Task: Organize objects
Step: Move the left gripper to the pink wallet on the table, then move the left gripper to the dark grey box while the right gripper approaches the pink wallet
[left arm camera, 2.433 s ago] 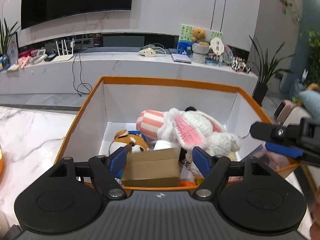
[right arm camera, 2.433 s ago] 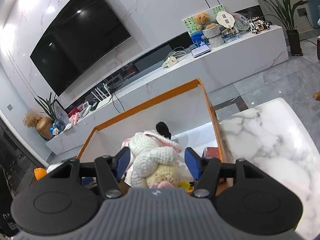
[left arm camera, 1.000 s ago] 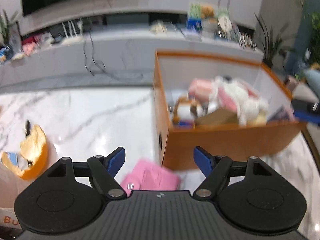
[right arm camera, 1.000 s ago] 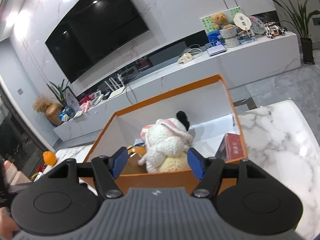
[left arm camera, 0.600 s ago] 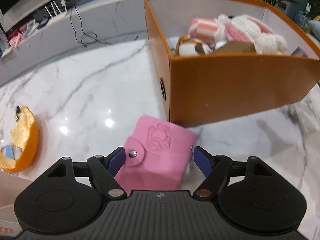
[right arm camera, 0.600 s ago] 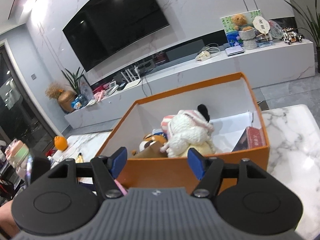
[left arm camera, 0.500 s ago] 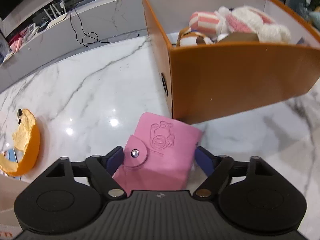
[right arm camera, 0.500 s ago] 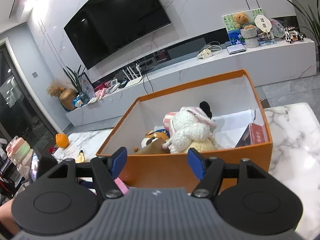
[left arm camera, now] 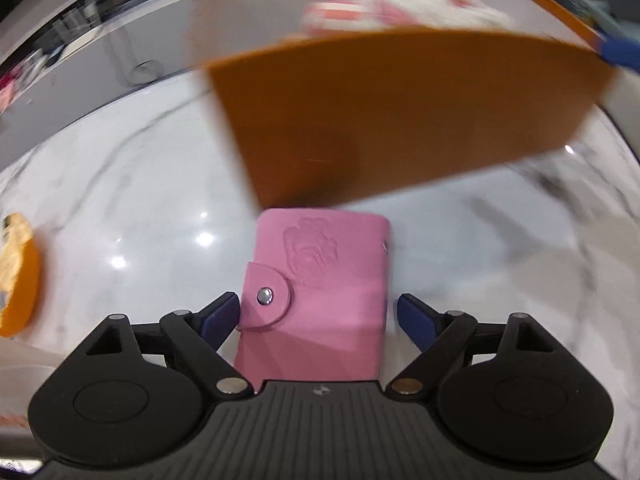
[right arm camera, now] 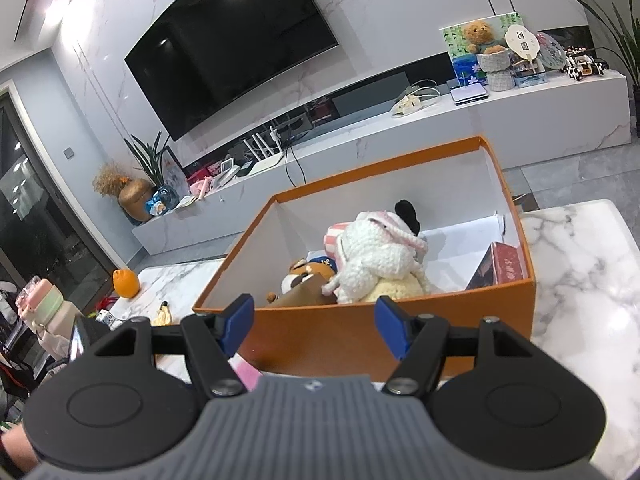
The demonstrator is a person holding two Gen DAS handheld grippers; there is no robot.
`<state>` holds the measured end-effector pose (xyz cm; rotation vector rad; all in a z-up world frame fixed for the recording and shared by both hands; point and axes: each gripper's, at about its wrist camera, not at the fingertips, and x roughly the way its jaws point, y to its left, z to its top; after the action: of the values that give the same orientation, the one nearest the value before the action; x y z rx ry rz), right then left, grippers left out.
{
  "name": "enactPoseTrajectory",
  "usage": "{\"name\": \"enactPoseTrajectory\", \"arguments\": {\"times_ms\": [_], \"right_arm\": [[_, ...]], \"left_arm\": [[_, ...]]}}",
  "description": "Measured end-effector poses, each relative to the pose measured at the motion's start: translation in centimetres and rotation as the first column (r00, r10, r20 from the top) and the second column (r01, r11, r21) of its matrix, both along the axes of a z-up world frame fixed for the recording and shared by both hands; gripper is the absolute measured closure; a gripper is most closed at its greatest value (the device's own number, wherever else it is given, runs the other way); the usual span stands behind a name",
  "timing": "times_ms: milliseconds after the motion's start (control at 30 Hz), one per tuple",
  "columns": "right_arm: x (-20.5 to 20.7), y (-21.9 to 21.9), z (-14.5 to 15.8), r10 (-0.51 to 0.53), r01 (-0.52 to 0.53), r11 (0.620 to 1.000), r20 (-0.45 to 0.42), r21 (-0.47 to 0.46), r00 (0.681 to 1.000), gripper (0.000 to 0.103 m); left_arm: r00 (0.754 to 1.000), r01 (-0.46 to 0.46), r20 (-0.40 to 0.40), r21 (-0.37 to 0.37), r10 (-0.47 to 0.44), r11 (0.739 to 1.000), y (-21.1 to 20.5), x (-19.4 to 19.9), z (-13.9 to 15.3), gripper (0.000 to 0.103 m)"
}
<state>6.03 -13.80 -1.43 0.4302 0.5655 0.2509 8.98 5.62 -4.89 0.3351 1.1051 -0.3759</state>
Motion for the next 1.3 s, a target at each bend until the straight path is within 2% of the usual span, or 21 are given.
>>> {"name": "enactPoseTrajectory", "arguments": {"times_ms": [100, 233, 300, 333, 367, 467, 600, 667, 767, 833, 967, 1000, 1033, 1167, 1233, 1300], "right_arm": [[-0.1, 0.0, 0.1, -0.003, 0.003, 1.0, -0.002, -0.001, 1.0, 0.034], [-0.2, -0.2, 0.1, -0.009, 0.009, 1.0, -0.012, -0.011, 1.0, 0.034], [-0.2, -0.4, 0.0, -0.012, 0.012, 1.0, -0.015, -0.015, 1.0, 0.034], [-0.2, -0.5, 0.0, -0.014, 0.014, 1.0, -0.015, -0.017, 1.0, 0.034], [-0.3, -0.6, 0.1, -0.017, 0.017, 1.0, -0.016, -0.017, 1.0, 0.034], [-0.4, -0.8, 0.2, -0.019, 0.019, 1.0, -0.016, -0.012, 1.0, 0.034], [-0.5, -0.9, 0.3, -0.014, 0.014, 1.0, -0.018, -0.01, 1.0, 0.034], [-0.4, -0.8, 0.3, -0.007, 0.007, 1.0, -0.02, -0.011, 1.0, 0.034], [-0.4, -0.5, 0.3, -0.001, 0.001, 1.0, -0.02, -0.012, 1.0, 0.034], [-0.4, -0.2, 0.2, 0.003, -0.003, 1.0, -0.022, -0.01, 1.0, 0.034], [-0.5, 0.4, 0.1, 0.015, -0.015, 1.0, -0.023, -0.014, 1.0, 0.034], [-0.5, 0.6, 0.0, 0.02, -0.02, 1.0, -0.024, -0.017, 0.999, 0.034], [-0.5, 0.7, 0.0, 0.024, -0.025, 1.0, -0.025, -0.018, 0.999, 0.034], [-0.4, 0.8, -0.2, 0.028, -0.028, 0.999, -0.027, -0.017, 0.999, 0.034], [-0.5, 0.5, -0.1, 0.024, -0.025, 1.0, -0.026, -0.012, 0.999, 0.034], [-0.5, 0.3, 0.0, 0.019, -0.02, 1.0, -0.023, -0.01, 1.0, 0.033]], "left_arm": [[0.996, 0.087, 0.0, -0.009, -0.087, 0.996, -3.4, -2.5, 0.1, 0.002], [0.982, 0.19, -0.007, -0.077, -0.191, 0.979, -6.8, -4.9, 0.5, 0.003], [0.976, 0.215, -0.002, -0.096, -0.216, 0.972, -7.4, -5.6, 1.0, 0.008], [0.974, 0.223, 0.0, -0.093, -0.224, 0.97, -7.3, -5.7, 1.3, 0.015], [0.975, 0.222, 0.001, -0.089, -0.223, 0.971, -6.9, -5.6, 1.7, 0.014], [0.987, 0.151, 0.061, -0.064, -0.147, 0.986, -4.2, -5.1, 3.1, 0.014], [0.991, -0.031, 0.134, 0.0, 0.03, 1.0, 1.0, -5.2, 4.1, 0.014], [0.97, -0.137, 0.205, 0.023, 0.129, 0.99, 2.9, -6.5, 4.3, 0.014], [0.907, -0.292, 0.32, 0.003, 0.275, 0.957, 5.1, -8.4, 4.8, 0.013], [0.882, -0.315, 0.361, -0.028, 0.304, 0.949, 5.7, -9.3, 4.8, 0.012], [0.848, -0.348, 0.441, 0.045, 0.294, 0.936, 5.5, -8.5, 4.4, 0.011], [0.845, -0.356, 0.446, 0.06, 0.294, 0.933, 5.4, -8.2, 4.1, 0.01], [0.853, -0.354, 0.431, 0.067, 0.293, 0.933, 5.4, -7.7, 3.8, 0.01], [0.897, -0.361, 0.3, 0.071, 0.325, 0.93, 5.8, -5.6, 1.9, 0.01], [0.887, -0.402, 0.274, 0.066, 0.371, 0.913, 6.2, -5.3, 1.4, 0.006], [0.881, -0.42, 0.227, -0.029, 0.415, 0.907, 6.9, -5.1, 2.3, 0.006]]}}
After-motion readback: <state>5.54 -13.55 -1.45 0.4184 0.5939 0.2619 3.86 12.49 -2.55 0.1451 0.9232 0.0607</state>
